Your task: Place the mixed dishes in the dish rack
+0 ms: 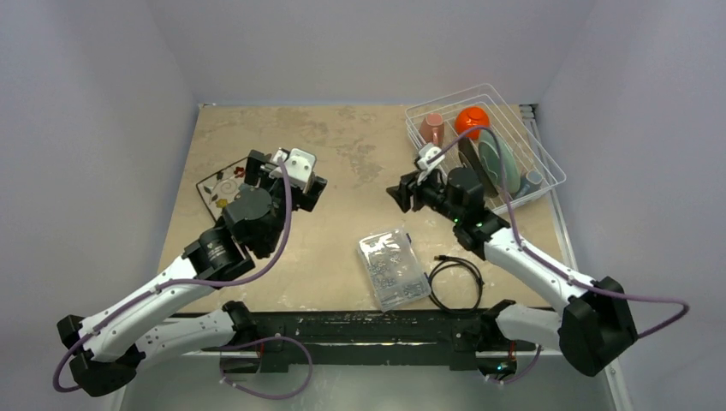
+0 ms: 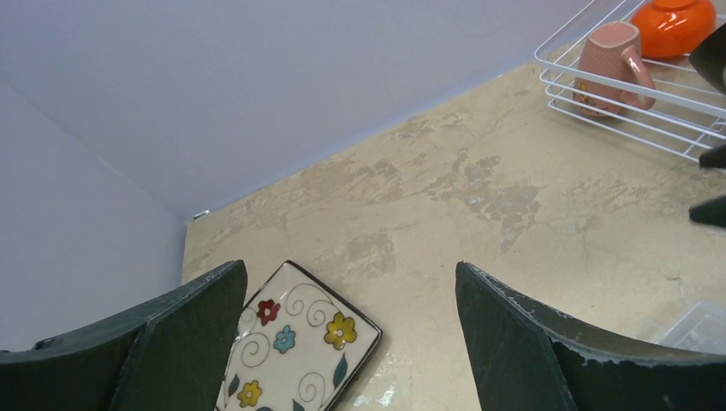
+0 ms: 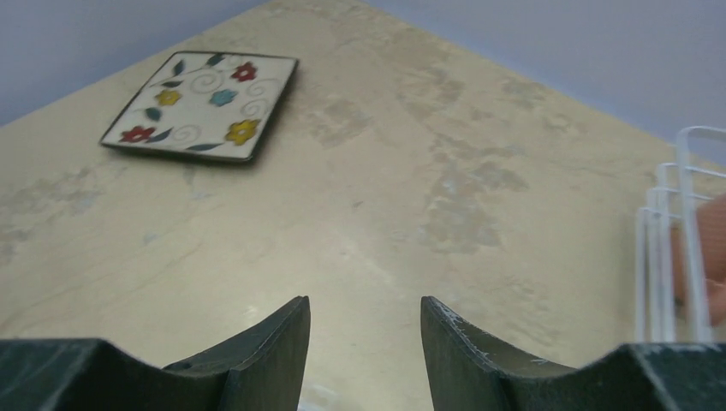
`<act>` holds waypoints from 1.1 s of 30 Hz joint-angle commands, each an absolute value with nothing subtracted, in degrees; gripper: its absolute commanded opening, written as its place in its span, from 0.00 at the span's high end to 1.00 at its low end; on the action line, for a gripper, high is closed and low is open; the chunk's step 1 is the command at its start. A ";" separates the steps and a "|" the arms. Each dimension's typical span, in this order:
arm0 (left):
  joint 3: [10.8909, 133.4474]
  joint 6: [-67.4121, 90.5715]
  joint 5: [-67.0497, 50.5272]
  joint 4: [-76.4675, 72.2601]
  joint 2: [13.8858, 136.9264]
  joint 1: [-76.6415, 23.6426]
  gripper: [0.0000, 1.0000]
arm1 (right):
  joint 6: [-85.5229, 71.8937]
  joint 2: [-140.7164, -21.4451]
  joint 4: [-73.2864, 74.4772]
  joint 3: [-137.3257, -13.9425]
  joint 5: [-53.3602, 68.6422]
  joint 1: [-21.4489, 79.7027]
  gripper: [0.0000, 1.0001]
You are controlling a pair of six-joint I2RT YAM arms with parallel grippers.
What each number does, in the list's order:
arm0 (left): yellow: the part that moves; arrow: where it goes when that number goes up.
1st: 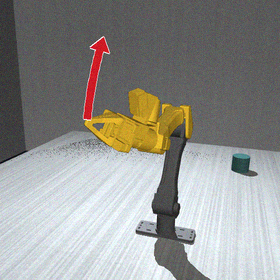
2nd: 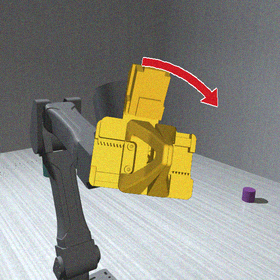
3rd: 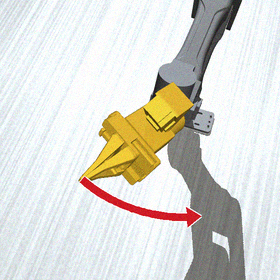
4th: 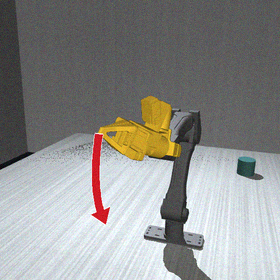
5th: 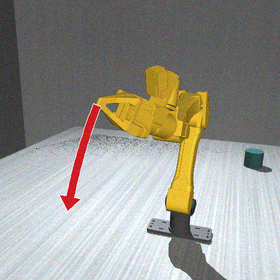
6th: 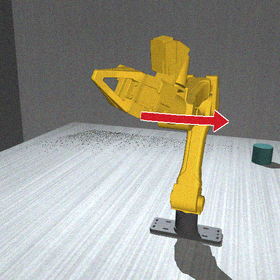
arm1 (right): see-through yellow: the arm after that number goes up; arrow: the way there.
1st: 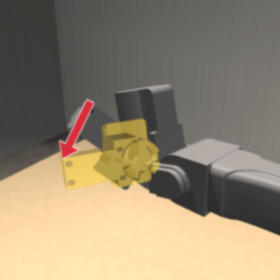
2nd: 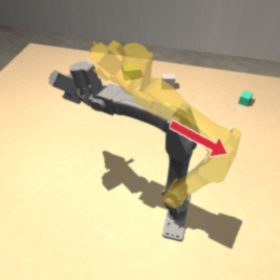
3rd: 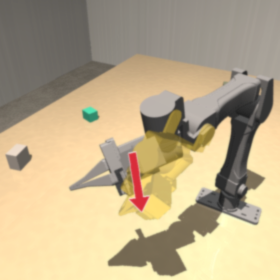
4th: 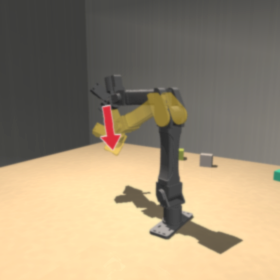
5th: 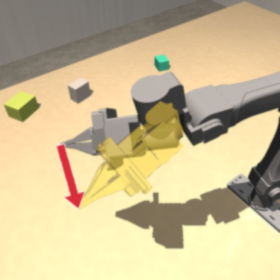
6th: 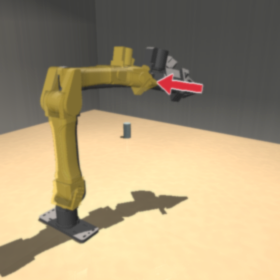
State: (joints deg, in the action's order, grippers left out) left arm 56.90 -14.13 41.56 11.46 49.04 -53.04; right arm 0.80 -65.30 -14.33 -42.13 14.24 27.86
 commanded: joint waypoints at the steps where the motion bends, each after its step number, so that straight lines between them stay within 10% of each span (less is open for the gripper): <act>1: 56.43 -16.46 43.56 8.02 50.78 -53.00 0.10 | -2.71 -68.23 -20.95 -39.76 9.68 37.84 0.51; 24: 55.49 -7.39 47.81 10.49 62.32 -53.00 0.04 | -5.33 -64.93 -32.52 -26.77 -0.77 56.40 0.44; 33: 49.47 22.84 40.65 32.01 50.29 -46.29 0.01 | -2.87 -50.51 -26.68 -23.49 -7.53 56.34 0.12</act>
